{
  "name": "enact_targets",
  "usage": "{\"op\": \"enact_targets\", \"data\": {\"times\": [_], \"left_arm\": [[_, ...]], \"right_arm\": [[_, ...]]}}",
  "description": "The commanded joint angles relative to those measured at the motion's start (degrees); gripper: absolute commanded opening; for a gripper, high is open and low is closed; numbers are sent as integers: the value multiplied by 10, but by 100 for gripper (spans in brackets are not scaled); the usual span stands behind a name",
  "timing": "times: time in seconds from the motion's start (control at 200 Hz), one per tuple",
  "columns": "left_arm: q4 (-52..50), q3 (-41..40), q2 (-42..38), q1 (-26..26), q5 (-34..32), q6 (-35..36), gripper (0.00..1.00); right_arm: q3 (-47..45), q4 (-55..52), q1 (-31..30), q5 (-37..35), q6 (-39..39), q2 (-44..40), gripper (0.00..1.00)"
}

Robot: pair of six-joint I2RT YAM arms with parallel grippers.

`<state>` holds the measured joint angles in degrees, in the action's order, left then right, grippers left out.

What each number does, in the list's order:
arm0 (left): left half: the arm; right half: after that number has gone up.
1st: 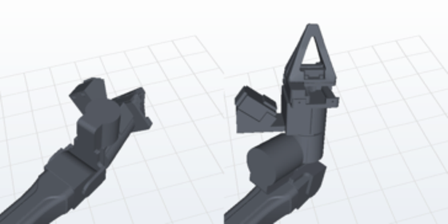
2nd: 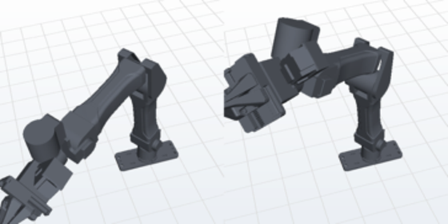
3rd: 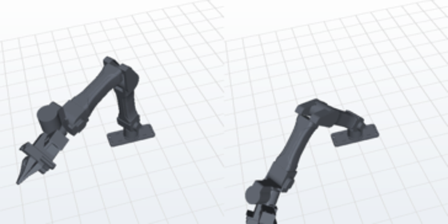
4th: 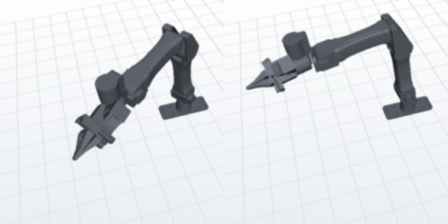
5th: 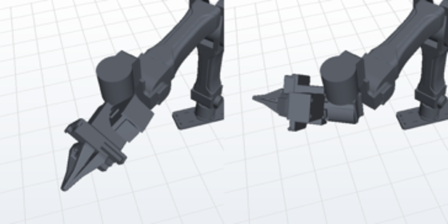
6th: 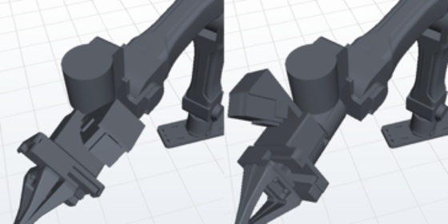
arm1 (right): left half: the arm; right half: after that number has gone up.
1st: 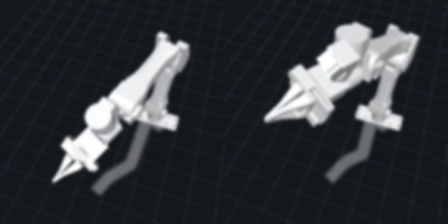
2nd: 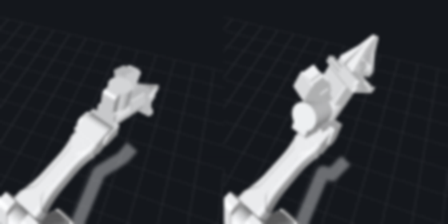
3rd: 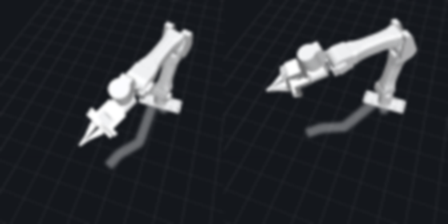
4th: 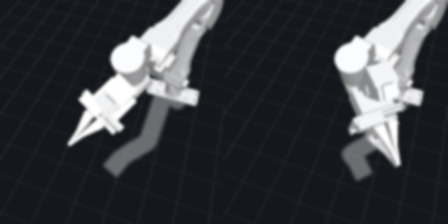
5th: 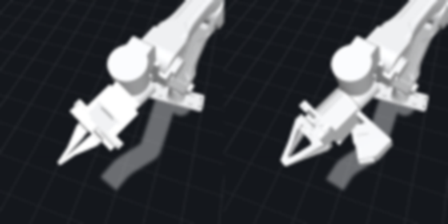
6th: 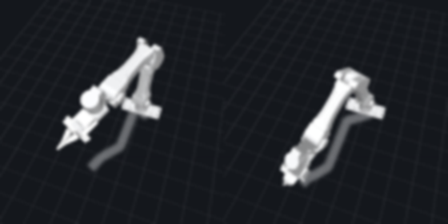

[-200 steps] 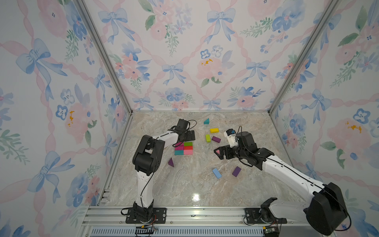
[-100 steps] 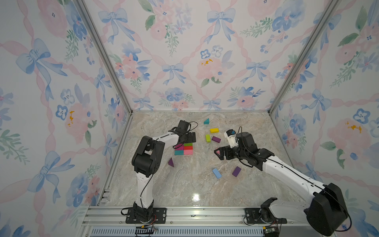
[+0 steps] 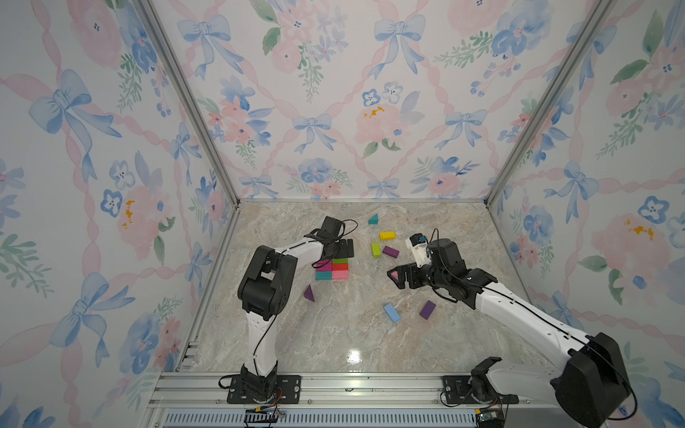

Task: Assemble a piece of candy with building blocks
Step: Adjust the building block at the center of the board, then pick up the building block from the center of the board.

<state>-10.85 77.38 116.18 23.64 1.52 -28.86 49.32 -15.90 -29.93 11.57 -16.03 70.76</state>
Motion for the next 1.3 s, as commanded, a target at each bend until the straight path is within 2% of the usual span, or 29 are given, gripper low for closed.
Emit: {"op": "enact_targets", "data": {"times": [0.0, 0.185, 0.295, 0.47, 0.58, 0.79, 0.95, 1.295], "left_arm": [[-19, 32, -21, -2, -2, 17, 98], [-37, 26, -56, -20, -11, 31, 98], [-57, -24, -112, -36, -47, 56, 98], [-72, -131, -211, -106, -49, 95, 98], [-91, -163, -234, -141, -60, 126, 98], [-94, -188, -223, -173, -52, 150, 98], [-91, -179, -191, -174, -16, 161, 98], [-67, -180, -164, -170, 2, 168, 98]], "right_arm": [[-8, -7, 6, -1, 0, -14, 99], [-12, -12, 6, -3, 3, -17, 99], [-9, -18, 1, -1, 13, -19, 99], [3, -21, -39, 9, 46, -4, 99], [19, -26, -69, 16, 58, 22, 99], [36, -24, -94, 26, 54, 65, 99], [38, -19, -95, 32, 55, 74, 99], [39, -5, -92, 47, 54, 83, 99]]}}
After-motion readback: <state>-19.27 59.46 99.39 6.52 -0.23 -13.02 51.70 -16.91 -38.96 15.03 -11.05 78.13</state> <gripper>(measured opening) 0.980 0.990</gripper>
